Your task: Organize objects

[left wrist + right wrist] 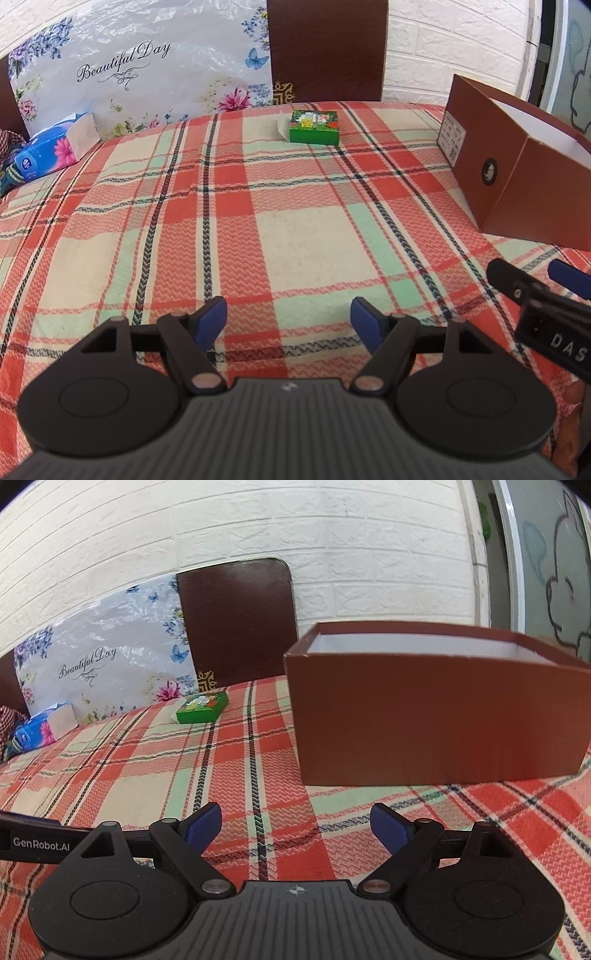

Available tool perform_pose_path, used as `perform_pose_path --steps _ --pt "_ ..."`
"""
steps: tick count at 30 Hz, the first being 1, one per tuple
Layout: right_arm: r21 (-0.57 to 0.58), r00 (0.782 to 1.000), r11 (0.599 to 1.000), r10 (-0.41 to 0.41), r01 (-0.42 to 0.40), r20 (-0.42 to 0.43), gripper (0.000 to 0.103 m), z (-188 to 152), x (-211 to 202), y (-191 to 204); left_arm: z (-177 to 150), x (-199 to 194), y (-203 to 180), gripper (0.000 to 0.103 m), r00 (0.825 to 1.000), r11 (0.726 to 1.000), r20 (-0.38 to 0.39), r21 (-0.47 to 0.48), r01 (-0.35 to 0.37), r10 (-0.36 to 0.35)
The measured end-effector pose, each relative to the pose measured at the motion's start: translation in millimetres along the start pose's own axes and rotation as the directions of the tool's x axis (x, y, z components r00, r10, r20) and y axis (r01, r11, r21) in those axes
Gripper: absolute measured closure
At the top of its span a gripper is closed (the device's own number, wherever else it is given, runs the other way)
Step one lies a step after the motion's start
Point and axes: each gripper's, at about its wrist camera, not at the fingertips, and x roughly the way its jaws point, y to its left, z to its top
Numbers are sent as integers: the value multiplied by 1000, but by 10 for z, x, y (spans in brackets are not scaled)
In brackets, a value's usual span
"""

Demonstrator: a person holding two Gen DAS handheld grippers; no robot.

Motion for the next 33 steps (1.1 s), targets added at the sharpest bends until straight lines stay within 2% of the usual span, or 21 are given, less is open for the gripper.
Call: perform_pose_path --steps 11,33 --pt "-42 992 999 -1 6 122 15 193 -306 134 22 -159 -42 27 998 999 44 17 49 -50" --pt "-76 994 997 -8 16 106 15 224 -228 222 11 -88 46 26 997 997 34 1 71 -71"
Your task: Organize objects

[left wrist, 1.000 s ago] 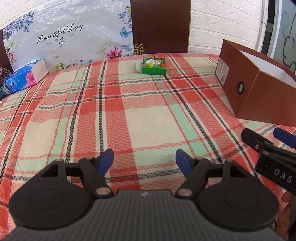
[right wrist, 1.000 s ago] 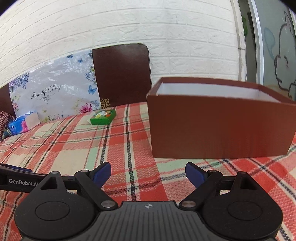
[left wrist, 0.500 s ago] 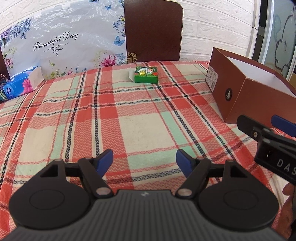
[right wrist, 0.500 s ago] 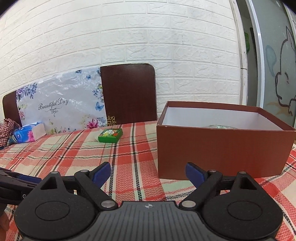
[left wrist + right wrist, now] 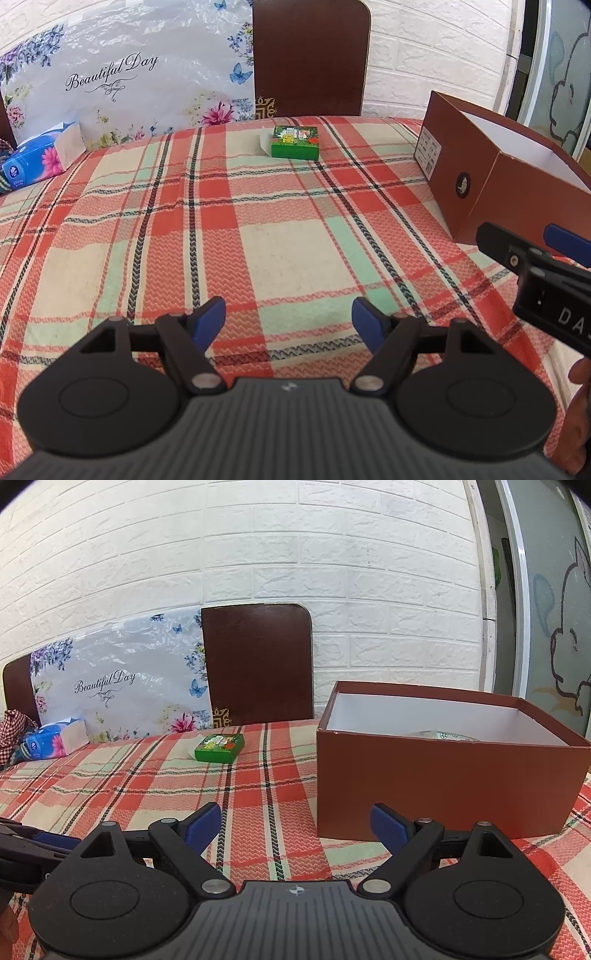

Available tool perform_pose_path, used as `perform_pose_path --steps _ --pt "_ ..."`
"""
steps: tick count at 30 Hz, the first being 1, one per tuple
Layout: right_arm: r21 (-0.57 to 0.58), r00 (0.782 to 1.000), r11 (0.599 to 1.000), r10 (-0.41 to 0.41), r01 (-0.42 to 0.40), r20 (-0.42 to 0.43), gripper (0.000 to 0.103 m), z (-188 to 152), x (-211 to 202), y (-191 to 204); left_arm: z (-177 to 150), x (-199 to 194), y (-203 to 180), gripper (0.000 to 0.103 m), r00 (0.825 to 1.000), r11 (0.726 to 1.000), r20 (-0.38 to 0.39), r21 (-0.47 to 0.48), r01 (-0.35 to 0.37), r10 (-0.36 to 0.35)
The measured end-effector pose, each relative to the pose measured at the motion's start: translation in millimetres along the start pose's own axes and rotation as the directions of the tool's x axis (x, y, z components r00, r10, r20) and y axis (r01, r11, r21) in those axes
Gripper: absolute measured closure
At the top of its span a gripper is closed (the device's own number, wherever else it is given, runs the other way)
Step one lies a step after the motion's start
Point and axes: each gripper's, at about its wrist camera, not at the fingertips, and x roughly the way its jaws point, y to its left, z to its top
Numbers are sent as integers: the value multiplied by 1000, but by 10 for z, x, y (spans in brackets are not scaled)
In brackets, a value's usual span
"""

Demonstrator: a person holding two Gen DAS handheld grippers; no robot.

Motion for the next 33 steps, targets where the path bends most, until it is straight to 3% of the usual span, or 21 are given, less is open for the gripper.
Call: perform_pose_path --steps 10,13,16,17,18,21,28,33 --pt "-60 999 997 43 -45 -27 15 -6 152 209 19 118 295 26 999 997 7 -61 -43 44" --pt "-77 997 995 62 -65 -38 15 7 244 300 31 195 501 26 994 990 20 -92 -106 109" --pt "-94 995 991 90 -95 -52 15 67 415 404 15 291 762 25 973 967 43 -130 -220 227" --pt "-95 993 990 100 -105 -55 15 101 495 443 -12 328 855 23 963 955 50 -145 -257 267" --pt "-93 992 989 109 -114 -56 15 140 587 479 -50 343 943 14 956 948 70 -168 -270 285" --pt "-88 989 987 132 -137 -62 15 293 965 611 -93 298 1103 12 959 940 119 -259 -221 258" --pt "-34 986 992 116 -121 -119 8 597 2039 921 -109 311 1084 12 963 954 163 -248 -169 213" --pt "-93 987 989 99 -111 -127 5 576 2401 1158 -116 326 1120 12 964 950 179 -278 -143 197"
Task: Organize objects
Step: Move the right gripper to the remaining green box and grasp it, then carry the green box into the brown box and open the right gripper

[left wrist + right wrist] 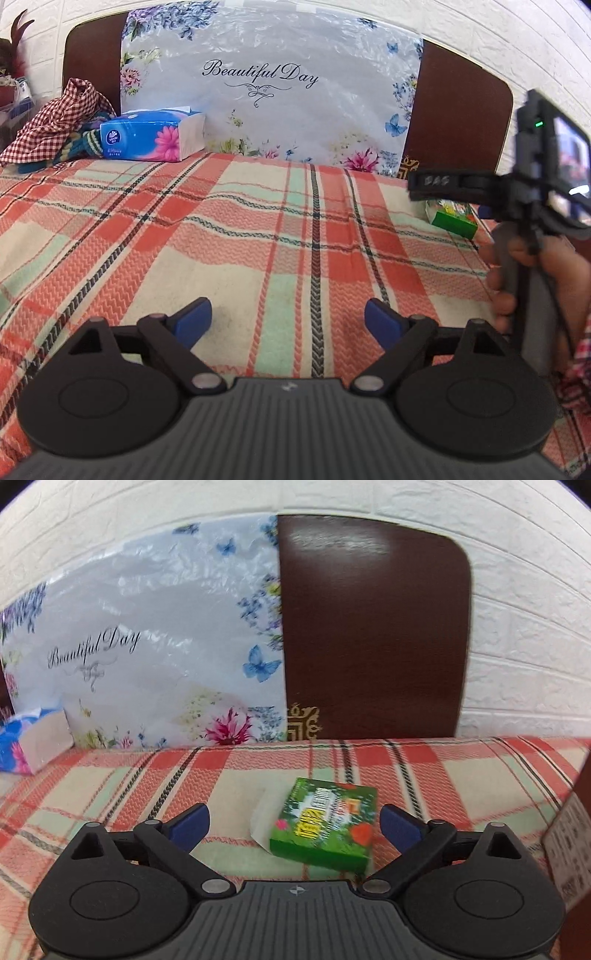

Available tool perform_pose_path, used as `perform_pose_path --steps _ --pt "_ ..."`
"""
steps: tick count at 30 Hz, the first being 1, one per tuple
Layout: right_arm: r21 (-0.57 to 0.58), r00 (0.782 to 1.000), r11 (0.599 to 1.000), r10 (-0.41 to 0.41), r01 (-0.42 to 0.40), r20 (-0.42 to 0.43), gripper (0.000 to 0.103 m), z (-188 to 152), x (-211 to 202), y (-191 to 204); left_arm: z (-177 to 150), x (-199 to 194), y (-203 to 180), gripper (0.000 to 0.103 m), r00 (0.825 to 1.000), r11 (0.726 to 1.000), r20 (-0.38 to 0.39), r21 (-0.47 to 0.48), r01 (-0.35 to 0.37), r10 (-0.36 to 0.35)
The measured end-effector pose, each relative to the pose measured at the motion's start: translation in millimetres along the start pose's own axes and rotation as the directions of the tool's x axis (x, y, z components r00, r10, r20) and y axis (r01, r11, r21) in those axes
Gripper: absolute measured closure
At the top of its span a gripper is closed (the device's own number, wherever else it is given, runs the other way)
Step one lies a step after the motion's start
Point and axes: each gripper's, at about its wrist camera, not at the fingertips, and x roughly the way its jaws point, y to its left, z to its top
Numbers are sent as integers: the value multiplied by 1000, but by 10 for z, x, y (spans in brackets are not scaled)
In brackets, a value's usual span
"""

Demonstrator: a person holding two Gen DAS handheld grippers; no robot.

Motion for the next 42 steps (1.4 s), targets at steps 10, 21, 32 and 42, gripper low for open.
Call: perform_pose_path --steps 10,21,32,42 --pt "105 995 993 -37 46 -87 43 -111 -31 -314 13 13 19 12 1000 1000 10 -27 10 -10" --pt "-94 984 987 117 -130 -134 43 -1091 -1826 -226 14 18 -81 10 999 998 -33 52 -20 22" --pt "-31 988 996 84 -89 -126 27 -1221 -2002 -423 107 -538 -923 33 886 923 -293 27 383 -359" --pt "65 994 992 108 -107 -20 43 -1223 -2152 -677 32 -512 -1582 59 816 886 -431 73 457 -386"
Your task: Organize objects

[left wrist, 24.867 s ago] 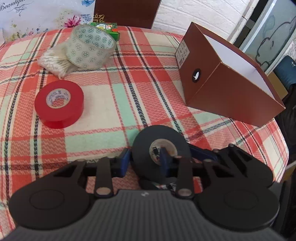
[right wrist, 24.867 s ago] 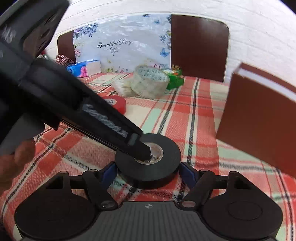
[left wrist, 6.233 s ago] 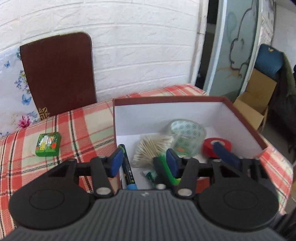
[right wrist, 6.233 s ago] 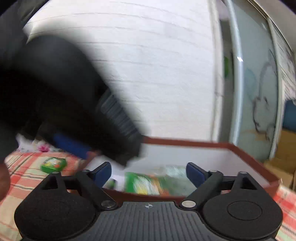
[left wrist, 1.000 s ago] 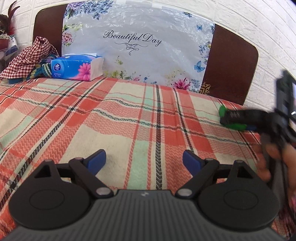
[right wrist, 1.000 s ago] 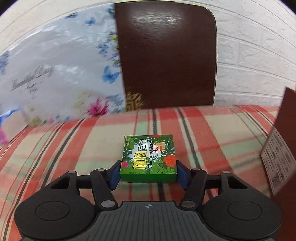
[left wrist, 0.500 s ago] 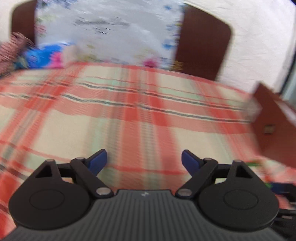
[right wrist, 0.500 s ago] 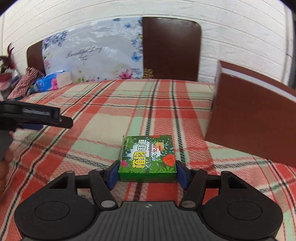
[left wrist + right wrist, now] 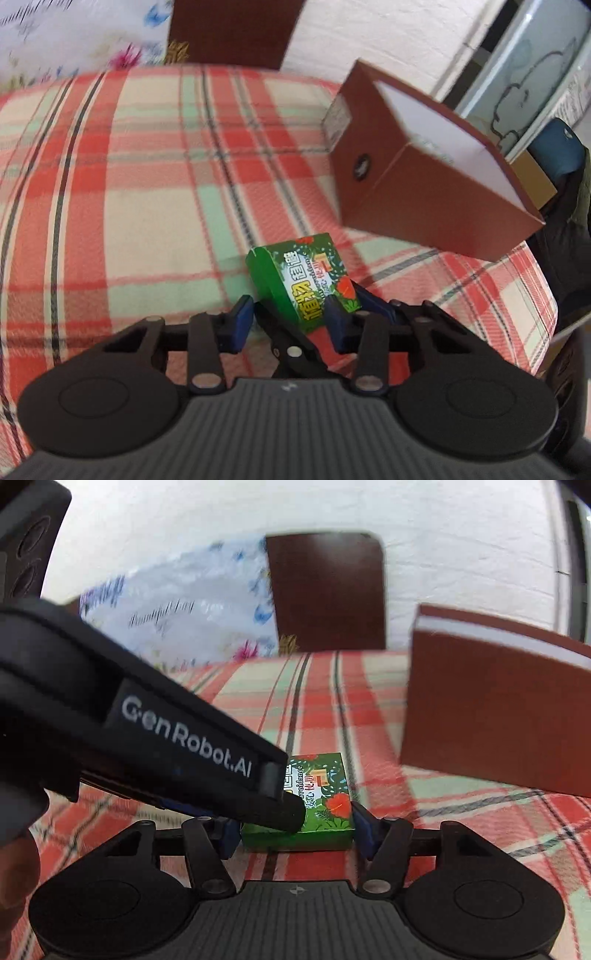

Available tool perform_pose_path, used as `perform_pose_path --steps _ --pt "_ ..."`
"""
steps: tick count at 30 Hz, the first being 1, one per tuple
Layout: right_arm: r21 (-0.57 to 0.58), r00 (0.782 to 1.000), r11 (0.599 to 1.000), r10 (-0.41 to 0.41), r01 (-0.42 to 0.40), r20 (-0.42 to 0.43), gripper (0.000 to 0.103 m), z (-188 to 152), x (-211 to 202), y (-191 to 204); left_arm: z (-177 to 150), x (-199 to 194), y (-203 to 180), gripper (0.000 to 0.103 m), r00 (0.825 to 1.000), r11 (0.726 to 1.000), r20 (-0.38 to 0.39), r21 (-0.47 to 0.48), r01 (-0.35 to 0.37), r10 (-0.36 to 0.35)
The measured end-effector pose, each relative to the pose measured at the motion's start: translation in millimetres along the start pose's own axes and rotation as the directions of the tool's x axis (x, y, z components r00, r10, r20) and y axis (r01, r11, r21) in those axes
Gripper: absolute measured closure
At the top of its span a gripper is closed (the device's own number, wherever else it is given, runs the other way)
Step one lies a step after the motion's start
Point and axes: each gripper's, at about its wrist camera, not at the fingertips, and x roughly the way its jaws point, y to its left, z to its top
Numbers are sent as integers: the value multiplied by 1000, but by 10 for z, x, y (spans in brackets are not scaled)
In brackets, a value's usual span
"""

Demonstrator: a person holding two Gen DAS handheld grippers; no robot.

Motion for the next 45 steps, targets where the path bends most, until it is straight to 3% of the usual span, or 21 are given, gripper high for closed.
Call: perform_pose_path --steps 2,4,7,10,15,18,21,24,28,39,45 --pt "-36 992 998 -44 48 117 43 44 -162 6 108 -145 -169 59 998 999 57 46 18 -21" --pt "-54 964 993 -90 107 249 43 114 -323 -30 248 -284 -375 59 991 993 122 111 37 -51" --pt "-7 916 986 -152 167 371 43 272 -449 -241 443 -324 -744 59 979 976 187 214 43 -84" --pt "33 881 971 -228 235 415 43 424 -415 -514 604 -152 -1100 59 974 951 202 306 39 -105" --pt "124 858 946 -325 301 397 44 654 -215 -1023 760 306 -1482 56 977 926 195 377 4 -84" --pt "121 870 938 -347 325 351 40 722 -4 -1196 898 484 -1518 52 985 937 171 345 -45 -16" --pt "137 885 934 -358 331 297 26 741 155 -1284 983 536 -1438 51 987 951 153 298 -89 44" --pt "150 886 934 -355 324 297 24 712 152 -1280 982 465 -1375 36 985 950 157 292 -115 71" --pt "163 888 937 -346 310 303 23 683 57 -1207 902 313 -1378 31 981 938 176 319 -138 85" --pt "112 887 932 -362 344 287 18 488 -357 -869 636 -281 -1132 16 949 937 290 283 -206 122" --pt "178 900 939 -335 295 278 18 510 -633 -919 485 -484 -886 12 933 935 313 241 -261 180"
